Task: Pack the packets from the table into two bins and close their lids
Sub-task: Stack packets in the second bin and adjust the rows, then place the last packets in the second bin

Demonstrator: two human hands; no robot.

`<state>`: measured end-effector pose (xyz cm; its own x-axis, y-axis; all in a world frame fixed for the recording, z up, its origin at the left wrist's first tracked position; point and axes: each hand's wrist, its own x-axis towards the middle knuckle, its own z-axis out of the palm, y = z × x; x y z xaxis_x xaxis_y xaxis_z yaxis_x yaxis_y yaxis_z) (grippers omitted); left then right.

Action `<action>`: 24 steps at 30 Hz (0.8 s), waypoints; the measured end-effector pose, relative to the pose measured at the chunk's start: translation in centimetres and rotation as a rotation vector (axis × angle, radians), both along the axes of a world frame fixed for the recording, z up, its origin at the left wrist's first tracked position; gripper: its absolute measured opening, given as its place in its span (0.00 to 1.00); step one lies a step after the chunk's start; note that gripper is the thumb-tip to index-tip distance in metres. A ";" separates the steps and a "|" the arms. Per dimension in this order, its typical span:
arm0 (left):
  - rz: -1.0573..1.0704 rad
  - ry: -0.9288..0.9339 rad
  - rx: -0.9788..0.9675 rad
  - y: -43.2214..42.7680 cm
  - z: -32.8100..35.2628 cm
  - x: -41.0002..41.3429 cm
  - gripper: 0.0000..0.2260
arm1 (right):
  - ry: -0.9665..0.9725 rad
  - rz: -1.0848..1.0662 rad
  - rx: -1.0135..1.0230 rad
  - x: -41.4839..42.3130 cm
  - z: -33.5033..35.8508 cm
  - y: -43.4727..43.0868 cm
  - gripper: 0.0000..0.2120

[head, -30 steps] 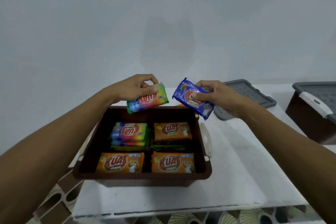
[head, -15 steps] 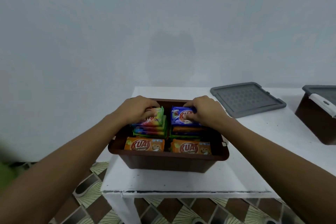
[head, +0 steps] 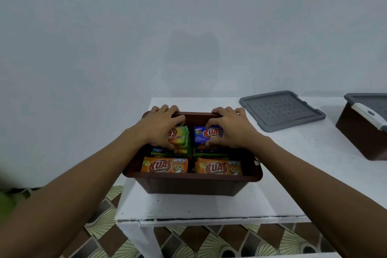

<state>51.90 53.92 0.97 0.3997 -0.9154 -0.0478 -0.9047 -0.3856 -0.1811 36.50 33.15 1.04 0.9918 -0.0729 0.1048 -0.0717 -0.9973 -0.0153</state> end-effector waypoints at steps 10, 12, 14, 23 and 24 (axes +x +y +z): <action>0.047 -0.040 -0.013 0.8 0.0 -3.2 0.35 | -0.002 0.033 0.061 -1.6 0.2 0.2 0.24; 0.029 -0.040 -0.016 1.2 -0.1 -3.4 0.35 | -0.007 0.040 0.056 -2.1 0.0 0.3 0.23; 0.020 -0.012 -0.016 1.4 0.0 -3.5 0.38 | -0.012 0.048 0.057 -2.6 -0.2 0.2 0.23; 0.175 0.597 -0.349 -1.5 2.9 -1.4 0.22 | -0.231 0.073 0.624 -1.3 0.2 -3.8 0.07; 0.176 0.623 -0.350 -2.5 2.9 -0.7 0.20 | -0.248 0.036 0.655 -0.9 -0.1 -4.9 0.06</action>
